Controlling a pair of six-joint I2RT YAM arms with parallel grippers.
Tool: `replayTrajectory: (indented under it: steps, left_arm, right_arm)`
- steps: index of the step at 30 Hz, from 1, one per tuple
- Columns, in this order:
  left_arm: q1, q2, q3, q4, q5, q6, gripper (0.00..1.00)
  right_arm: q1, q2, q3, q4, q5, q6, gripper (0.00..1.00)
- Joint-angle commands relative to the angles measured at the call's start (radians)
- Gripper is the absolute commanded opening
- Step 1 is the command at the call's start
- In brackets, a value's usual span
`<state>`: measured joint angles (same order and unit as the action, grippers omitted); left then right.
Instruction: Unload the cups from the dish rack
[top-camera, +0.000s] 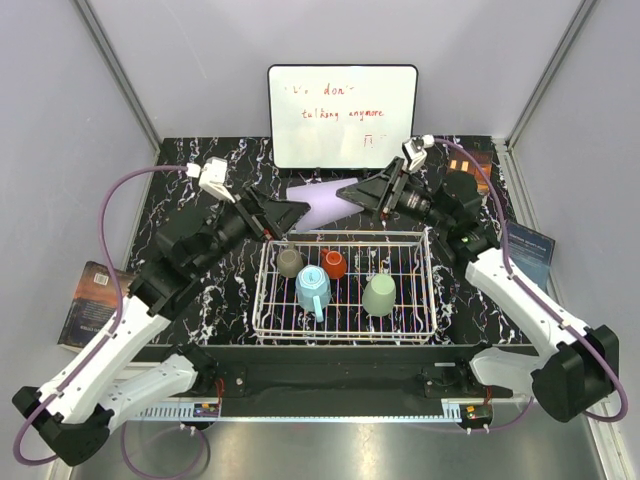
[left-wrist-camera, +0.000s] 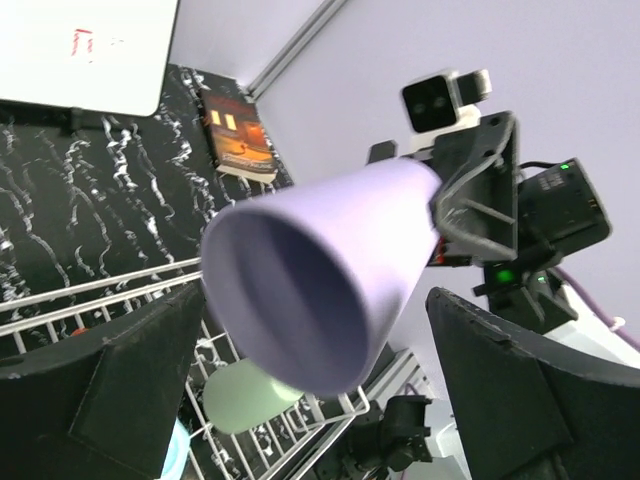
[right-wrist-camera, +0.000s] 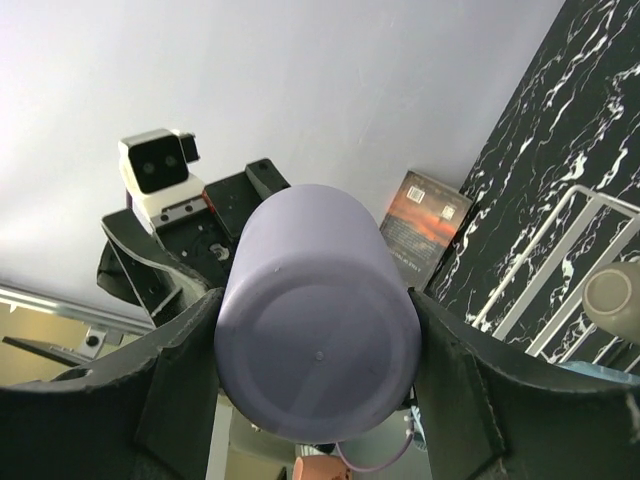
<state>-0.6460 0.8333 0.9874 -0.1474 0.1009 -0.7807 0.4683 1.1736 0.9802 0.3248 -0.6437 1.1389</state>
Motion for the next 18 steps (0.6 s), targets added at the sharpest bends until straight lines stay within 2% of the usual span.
replayTrajectory:
  steps: [1, 8, 9, 11, 15, 16, 18]
  left_arm:
    - [0.005, 0.033, -0.009, 0.135, 0.071, -0.029, 0.96]
    - [0.005, 0.072, -0.044, 0.239, 0.148, -0.083, 0.69]
    - [0.005, 0.073, -0.047, 0.244, 0.154, -0.086, 0.62]
    - [0.005, 0.072, -0.053, 0.250, 0.158, -0.088, 0.54]
    - [0.005, 0.075, -0.052, 0.235, 0.158, -0.072, 0.26]
    - [0.005, 0.076, -0.041, 0.201, 0.152, -0.059, 0.00]
    - [0.005, 0.078, -0.023, 0.151, 0.113, -0.042, 0.00]
  right_arm:
    - [0.044, 0.027, 0.023, 0.075, -0.053, 0.016, 0.00]
    - [0.079, 0.063, 0.015, 0.134, -0.059, 0.039, 0.00]
    - [0.079, 0.066, 0.015, 0.137, -0.059, 0.041, 0.00]
    - [0.079, 0.069, 0.015, 0.137, -0.063, 0.041, 0.00]
    - [0.079, 0.072, 0.018, 0.122, -0.074, 0.029, 0.00]
    - [0.079, 0.070, 0.024, 0.109, -0.077, 0.021, 0.00]
    - [0.079, 0.061, 0.038, 0.041, -0.079, -0.022, 0.01]
